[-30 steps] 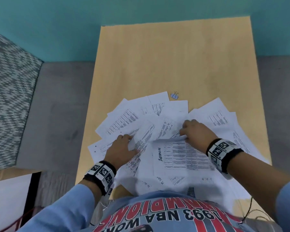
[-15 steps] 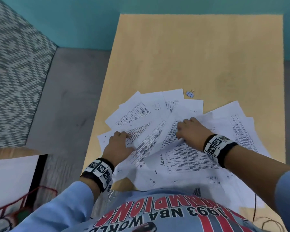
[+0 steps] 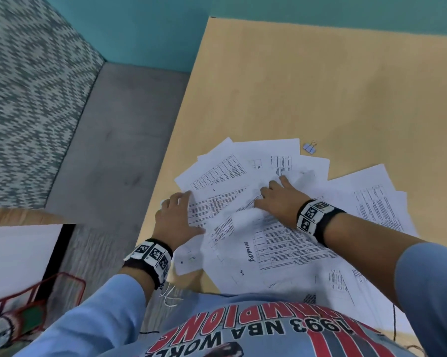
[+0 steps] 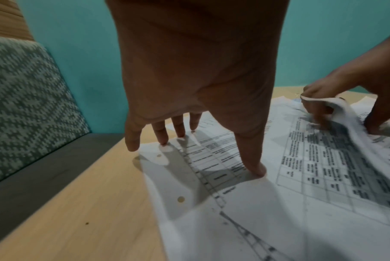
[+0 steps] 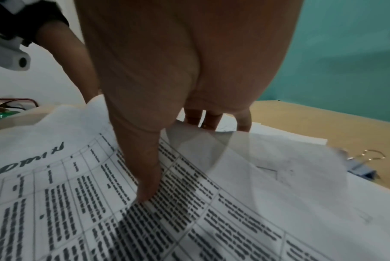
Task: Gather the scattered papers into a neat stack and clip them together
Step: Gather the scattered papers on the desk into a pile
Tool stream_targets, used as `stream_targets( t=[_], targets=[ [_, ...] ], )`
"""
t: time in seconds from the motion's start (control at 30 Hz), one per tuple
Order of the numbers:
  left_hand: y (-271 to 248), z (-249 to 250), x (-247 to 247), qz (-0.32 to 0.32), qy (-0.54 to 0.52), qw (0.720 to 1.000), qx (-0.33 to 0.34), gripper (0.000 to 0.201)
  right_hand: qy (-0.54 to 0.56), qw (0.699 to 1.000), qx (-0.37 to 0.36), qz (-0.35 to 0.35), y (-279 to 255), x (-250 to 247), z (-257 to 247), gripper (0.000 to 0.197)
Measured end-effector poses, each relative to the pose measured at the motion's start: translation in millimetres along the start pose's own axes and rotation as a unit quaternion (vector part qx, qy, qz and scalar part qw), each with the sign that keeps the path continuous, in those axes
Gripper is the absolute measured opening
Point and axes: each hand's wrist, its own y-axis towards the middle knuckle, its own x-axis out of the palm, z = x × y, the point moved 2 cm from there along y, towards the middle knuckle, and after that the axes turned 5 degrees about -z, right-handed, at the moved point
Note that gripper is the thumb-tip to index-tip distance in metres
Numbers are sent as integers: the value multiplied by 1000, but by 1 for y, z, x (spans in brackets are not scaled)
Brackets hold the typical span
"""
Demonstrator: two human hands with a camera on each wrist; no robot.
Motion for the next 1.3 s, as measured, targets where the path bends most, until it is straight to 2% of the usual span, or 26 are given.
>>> stream_targets(
  t=[0.1, 0.2, 0.27, 0.33, 0.4, 0.5, 0.57, 0.63, 0.7, 0.73, 0.8, 0.83, 0.87, 0.9, 0.97, 1.03, 1.1, 1.13, 1.23, 1.3],
  targets=[
    [4, -4, -5, -14, 3, 1000, -2, 114, 1, 1000, -25, -7, 8, -5, -7, 49],
    [10, -7, -6, -12, -39, 999, 7, 94, 64, 998, -27, 0, 16, -15, -11, 31],
    [14, -4, -8, -14, -27, 999, 22, 73, 97, 994, -25, 31, 23, -25, -14, 20],
    [16, 2, -12, 1, -6, 998, 64, 37, 116, 991, -23, 59, 30, -31, -18, 11],
    [17, 11, -20, 1, -14, 993, 114, 20, 117, 991, -15, 68, 38, -32, -18, 17],
    [20, 26, -40, 9, 5, 983, 184, 11, 149, 986, -4, 81, 42, -31, -14, 23],
    [27, 34, -55, 17, 0, 979, 205, 9, 186, 980, 11, 73, 37, -30, -11, 24],
    [38, 40, -70, 26, -25, 977, 208, 16, 247, 965, 44, 77, 27, -29, -7, 22],
    [54, 43, -82, 55, -86, 978, 180, 39, 317, 941, 82, 83, 14, -27, -4, 22],
    [64, 42, -88, 69, -144, 976, 148, 51, 350, 928, 100, 86, 7, -23, -2, 31],
    [86, 37, -93, 81, -265, 959, 50, 67, 415, 894, 134, 101, -7, -15, 4, 66],
    [96, 34, -91, 69, -283, 957, -4, 70, 447, 876, 151, 101, -17, -9, 8, 79],
    [103, 31, -88, 46, -255, 965, -48, 70, 474, 860, 166, 95, -27, -1, 11, 82],
    [108, 29, -83, 19, -208, 975, -73, 68, 495, 846, 183, 82, -36, 9, 14, 72],
    [109, 33, -73, 1, -142, 987, -74, 66, 535, 813, 219, 70, -59, 32, 20, 31],
    [107, 40, -67, 1, -138, 989, -61, 85, 568, 777, 258, 83, -85, 57, 25, 6],
    [105, 49, -65, 7, -124, 991, -52, 106, 602, 735, 296, 99, -110, 79, 29, 7],
    [105, 54, -64, 7, -100, 994, -45, 110, 620, 711, 314, 108, -121, 87, 31, 10],
    [106, 70, -63, 17, -29, 999, -15, 108, 662, 646, 355, 134, -149, 109, 36, 9],
    [107, 78, -64, 14, -13, 1000, 4, 104, 676, 619, 371, 147, -158, 124, 39, 8]
  ],
)
